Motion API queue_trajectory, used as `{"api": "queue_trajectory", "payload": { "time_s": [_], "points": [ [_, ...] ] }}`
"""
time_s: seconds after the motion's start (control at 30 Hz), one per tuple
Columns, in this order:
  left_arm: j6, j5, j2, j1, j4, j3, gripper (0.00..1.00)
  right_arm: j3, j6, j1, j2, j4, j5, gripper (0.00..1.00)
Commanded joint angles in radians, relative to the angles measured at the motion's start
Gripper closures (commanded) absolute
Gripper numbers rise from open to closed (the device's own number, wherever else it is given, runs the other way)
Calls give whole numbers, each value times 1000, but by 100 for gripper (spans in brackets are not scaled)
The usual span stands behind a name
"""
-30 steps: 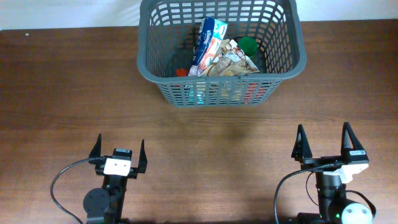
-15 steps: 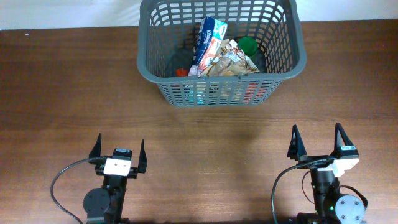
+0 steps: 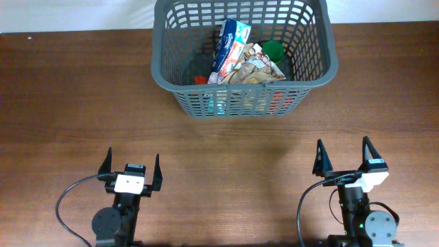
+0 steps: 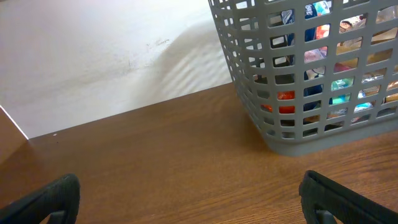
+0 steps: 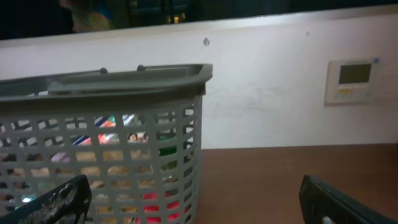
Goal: Pack container
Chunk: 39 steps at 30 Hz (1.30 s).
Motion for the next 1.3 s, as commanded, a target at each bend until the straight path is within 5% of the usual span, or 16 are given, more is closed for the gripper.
{"api": "queue_trajectory", "payload": {
  "time_s": [0.0,1.27],
  "points": [
    [9,-8,-5,-4,-3,-6,1,-18,-7,26,-12,4,-6,1],
    [9,-8,-5,-4,-3,-6,1,-74,-7,26,-13,-107,-10,1]
  ]
}}
